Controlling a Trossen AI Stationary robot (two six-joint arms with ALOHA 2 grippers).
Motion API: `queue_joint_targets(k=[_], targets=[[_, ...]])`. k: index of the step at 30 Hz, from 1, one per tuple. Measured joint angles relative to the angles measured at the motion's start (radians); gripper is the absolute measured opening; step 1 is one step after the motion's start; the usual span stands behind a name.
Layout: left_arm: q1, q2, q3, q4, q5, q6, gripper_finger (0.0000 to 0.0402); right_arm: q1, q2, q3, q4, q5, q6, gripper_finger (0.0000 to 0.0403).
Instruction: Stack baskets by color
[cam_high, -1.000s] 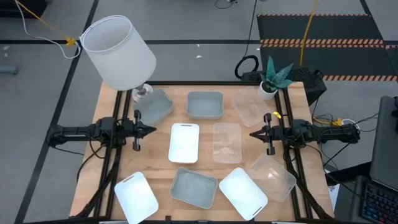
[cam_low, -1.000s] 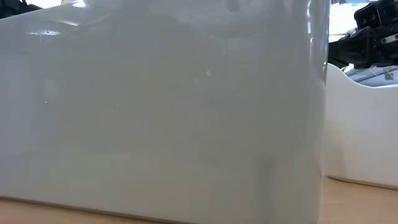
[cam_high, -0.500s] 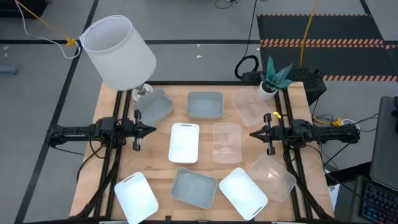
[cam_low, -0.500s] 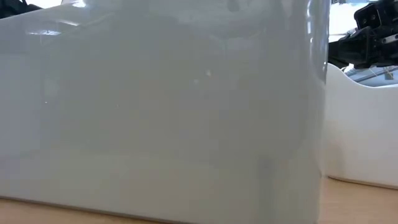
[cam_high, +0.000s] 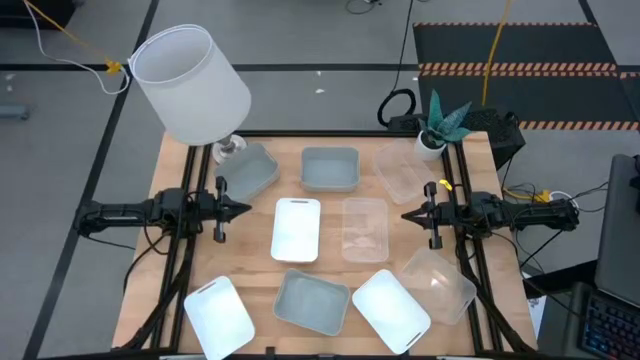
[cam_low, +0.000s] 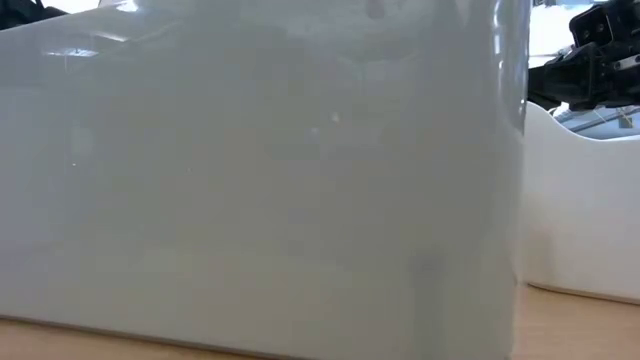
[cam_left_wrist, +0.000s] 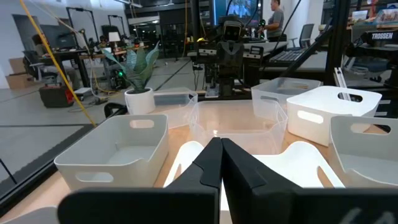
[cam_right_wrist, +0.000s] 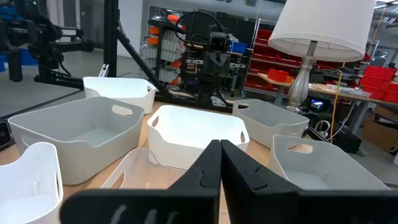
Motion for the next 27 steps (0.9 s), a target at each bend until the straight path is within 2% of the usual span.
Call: queue_joint_targets(k=[13,22,27], targets=[[0.0,0.0,0.0,0.0,0.0,0.0,0.0008,0.0,0.0,0.0,0.001,0.0,0.001,0.0],[0.0,0.0,0.0,0.0,0.0,0.0,0.0008,0.0,0.0,0.004,0.017,0.008,0.091,0.0],[0.0,0.0,0.0,0.0,0.0,0.0,0.0008,0.0,0.037,0.067,-0.022,0.008,0.164,0.0]])
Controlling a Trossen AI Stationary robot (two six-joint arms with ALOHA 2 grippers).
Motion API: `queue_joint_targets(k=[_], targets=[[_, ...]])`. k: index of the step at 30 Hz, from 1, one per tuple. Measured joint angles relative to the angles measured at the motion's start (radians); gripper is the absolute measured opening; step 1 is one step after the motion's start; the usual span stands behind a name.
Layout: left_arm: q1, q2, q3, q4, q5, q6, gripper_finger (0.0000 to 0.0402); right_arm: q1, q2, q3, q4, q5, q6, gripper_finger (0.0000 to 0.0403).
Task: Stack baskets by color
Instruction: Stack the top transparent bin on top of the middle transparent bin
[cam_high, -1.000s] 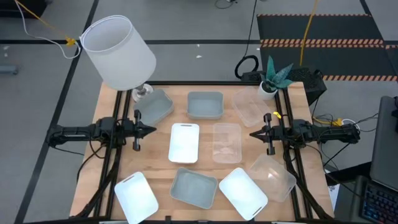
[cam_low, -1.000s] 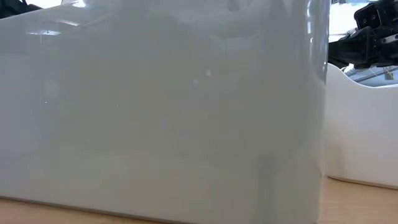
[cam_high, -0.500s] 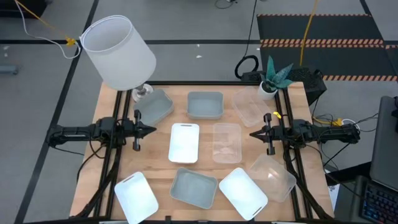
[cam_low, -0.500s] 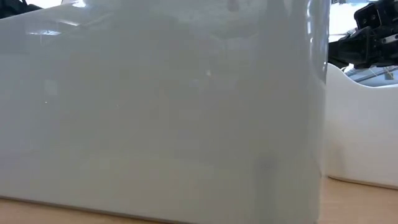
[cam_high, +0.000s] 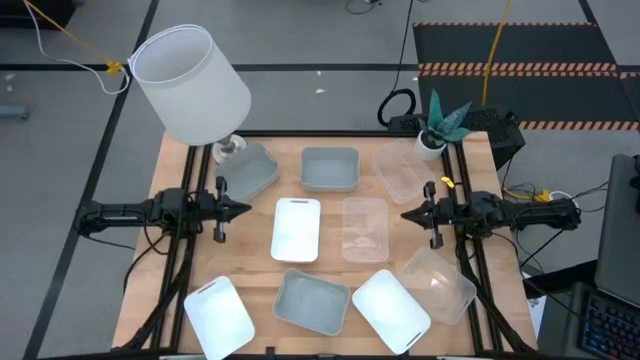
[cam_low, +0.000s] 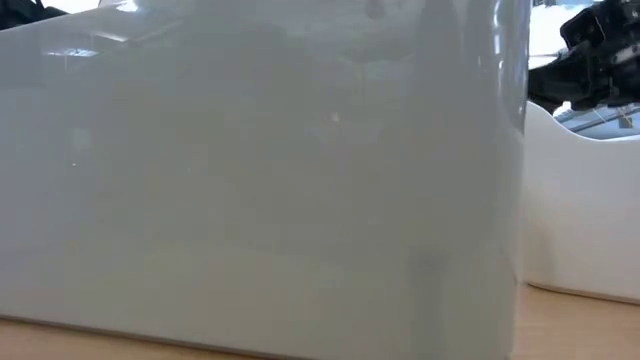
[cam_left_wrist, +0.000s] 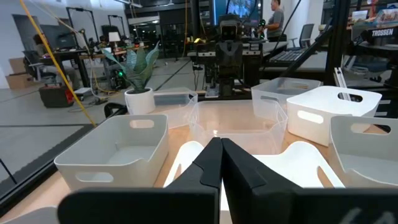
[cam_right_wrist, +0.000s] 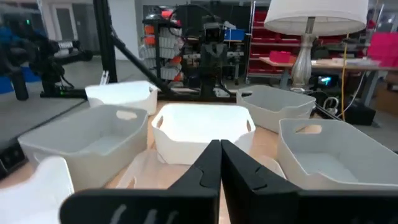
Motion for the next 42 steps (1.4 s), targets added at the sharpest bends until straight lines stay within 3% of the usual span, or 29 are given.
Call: queue_joint_targets(k=[9,29,42], targets=[[0.0,0.0,0.0,0.0,0.0,0.0,0.0008,0.0,0.168,0.225,-0.032,-0.007,0.045,0.0],[0.0,0.0,0.0,0.0,0.0,0.0,0.0008,0.0,0.635,0.984,-0.509,-0.008,0.091,0.0],[0.0,0.0,0.0,0.0,0.0,0.0,0.0008,0.0,0.855,1.348,-0.816,-0.008,0.102,0.0]])
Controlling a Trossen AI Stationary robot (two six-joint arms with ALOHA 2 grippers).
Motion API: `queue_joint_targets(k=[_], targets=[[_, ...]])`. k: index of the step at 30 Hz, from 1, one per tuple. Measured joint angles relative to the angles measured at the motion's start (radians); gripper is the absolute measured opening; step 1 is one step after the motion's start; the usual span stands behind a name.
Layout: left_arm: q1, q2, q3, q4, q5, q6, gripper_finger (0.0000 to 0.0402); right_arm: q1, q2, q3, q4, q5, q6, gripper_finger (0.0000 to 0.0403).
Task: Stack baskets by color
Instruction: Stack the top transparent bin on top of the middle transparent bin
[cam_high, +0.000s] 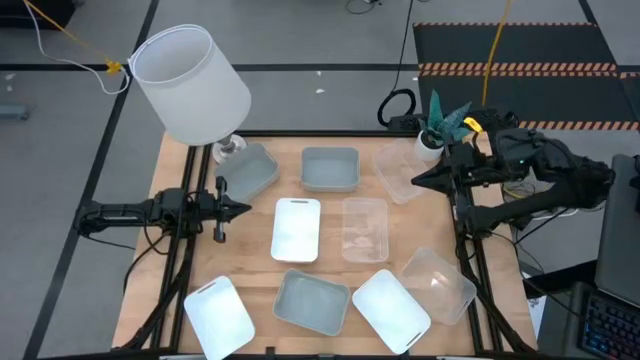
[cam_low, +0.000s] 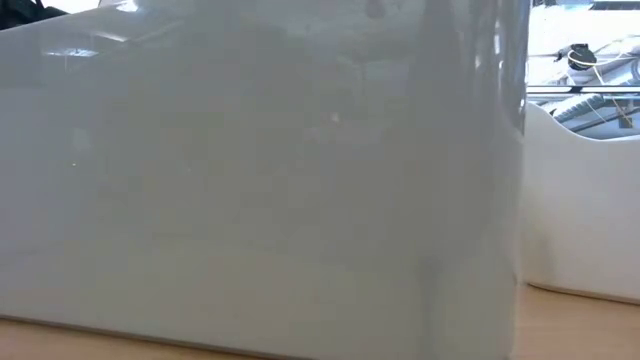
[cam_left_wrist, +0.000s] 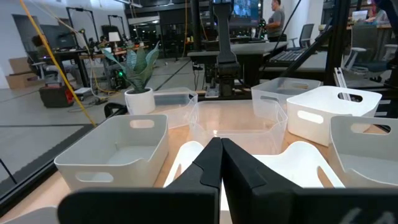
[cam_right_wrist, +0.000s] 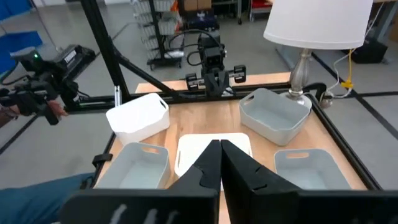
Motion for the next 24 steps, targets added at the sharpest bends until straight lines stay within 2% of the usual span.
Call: queue_joint_targets(k=[4,20,24], targets=[[0.0,0.0,0.0,0.001,0.0,0.0,0.0008,0.0,0.035,0.043,-0.014,0.0,-0.001,0.0],[0.0,0.0,-0.001,0.05,-0.001,-0.002,0.0008,0.0,0.06,0.038,0.024,0.004,-0.088,0.0],[0.0,0.0,0.002,0.081,0.0,-0.042,0.0008,0.0,0.058,0.015,0.049,0.004,-0.107,0.0]])
